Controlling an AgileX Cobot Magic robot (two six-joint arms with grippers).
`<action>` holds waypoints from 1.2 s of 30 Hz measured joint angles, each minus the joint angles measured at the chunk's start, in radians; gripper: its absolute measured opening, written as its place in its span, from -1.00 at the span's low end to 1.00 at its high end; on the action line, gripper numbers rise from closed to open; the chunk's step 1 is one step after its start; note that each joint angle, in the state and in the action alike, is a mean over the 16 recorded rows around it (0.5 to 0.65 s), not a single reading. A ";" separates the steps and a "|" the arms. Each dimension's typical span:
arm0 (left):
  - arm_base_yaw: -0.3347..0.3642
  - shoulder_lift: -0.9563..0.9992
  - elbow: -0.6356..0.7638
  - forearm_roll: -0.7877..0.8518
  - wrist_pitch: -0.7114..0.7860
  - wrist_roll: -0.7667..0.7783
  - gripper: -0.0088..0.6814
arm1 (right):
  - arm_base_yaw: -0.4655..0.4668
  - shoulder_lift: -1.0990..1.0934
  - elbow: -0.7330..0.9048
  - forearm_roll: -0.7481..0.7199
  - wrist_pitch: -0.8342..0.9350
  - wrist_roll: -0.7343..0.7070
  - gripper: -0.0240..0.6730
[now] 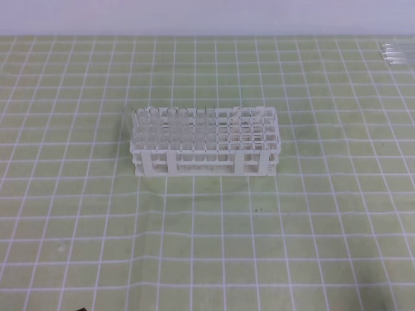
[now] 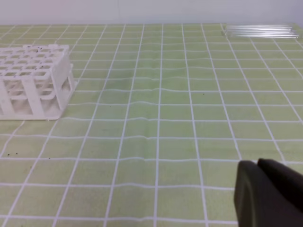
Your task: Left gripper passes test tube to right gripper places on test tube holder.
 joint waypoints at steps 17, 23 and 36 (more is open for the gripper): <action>0.056 0.003 0.005 0.174 -0.111 0.124 -0.98 | 0.000 0.000 0.000 0.000 0.000 0.000 -0.94; 0.207 0.004 0.006 0.078 -0.220 0.231 -0.98 | 0.000 0.000 0.000 0.000 0.000 0.000 -0.94; 0.711 0.003 0.010 -0.062 -0.304 0.195 -0.98 | 0.000 0.001 0.000 0.000 0.000 0.000 -0.94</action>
